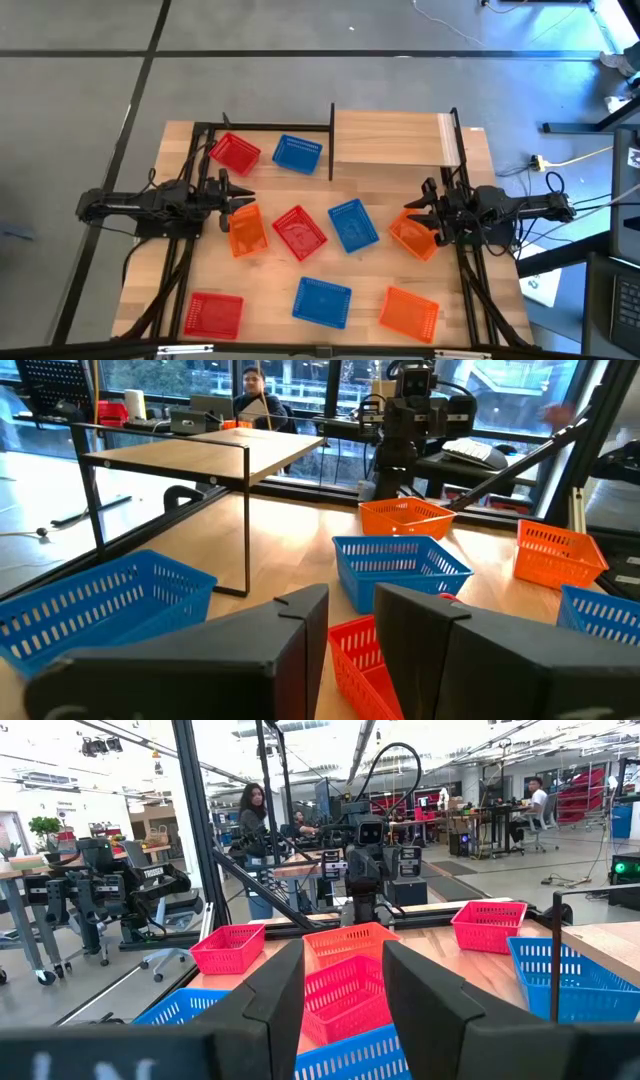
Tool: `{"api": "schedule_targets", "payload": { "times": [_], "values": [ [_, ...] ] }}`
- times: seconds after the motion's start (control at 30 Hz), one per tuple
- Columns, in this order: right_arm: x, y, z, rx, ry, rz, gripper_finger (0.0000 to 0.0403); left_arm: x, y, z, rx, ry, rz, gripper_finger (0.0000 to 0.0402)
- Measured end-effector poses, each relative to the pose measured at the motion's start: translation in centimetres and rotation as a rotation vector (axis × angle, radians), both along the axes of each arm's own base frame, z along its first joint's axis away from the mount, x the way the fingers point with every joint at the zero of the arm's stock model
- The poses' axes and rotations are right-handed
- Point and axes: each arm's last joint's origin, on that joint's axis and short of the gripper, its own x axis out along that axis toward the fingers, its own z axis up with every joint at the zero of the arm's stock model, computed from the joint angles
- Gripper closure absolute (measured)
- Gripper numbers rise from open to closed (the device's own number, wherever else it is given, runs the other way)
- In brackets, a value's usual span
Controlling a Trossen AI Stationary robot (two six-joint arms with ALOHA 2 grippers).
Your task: Stack baskets on shelf by color
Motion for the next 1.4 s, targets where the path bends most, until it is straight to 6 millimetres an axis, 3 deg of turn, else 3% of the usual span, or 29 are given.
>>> {"api": "schedule_targets", "payload": {
  "times": [0.8,1.03,1.27,1.4],
  "values": [
    [0.0,-0.1,0.0,0.002,-0.004,-0.019,0.0266,0.0,0.0,0.0,0.0,0.0,0.0,0.0324],
    [0.0,-0.2,0.3,0.088,-0.027,-0.051,0.0266,0.0,0.0,0.0,0.0,0.0,0.0,0.0324],
    [-0.4,-0.5,1.7,0.211,-0.149,-0.11,0.0267,0.0,0.0,0.0,0.0,0.0,0.0,0.0324],
    [-0.7,-0.5,3.3,0.2,-0.121,-0.113,0.03,0.0,0.0,0.0,0.0,0.0,0.0,0.0324]
  ]
}}
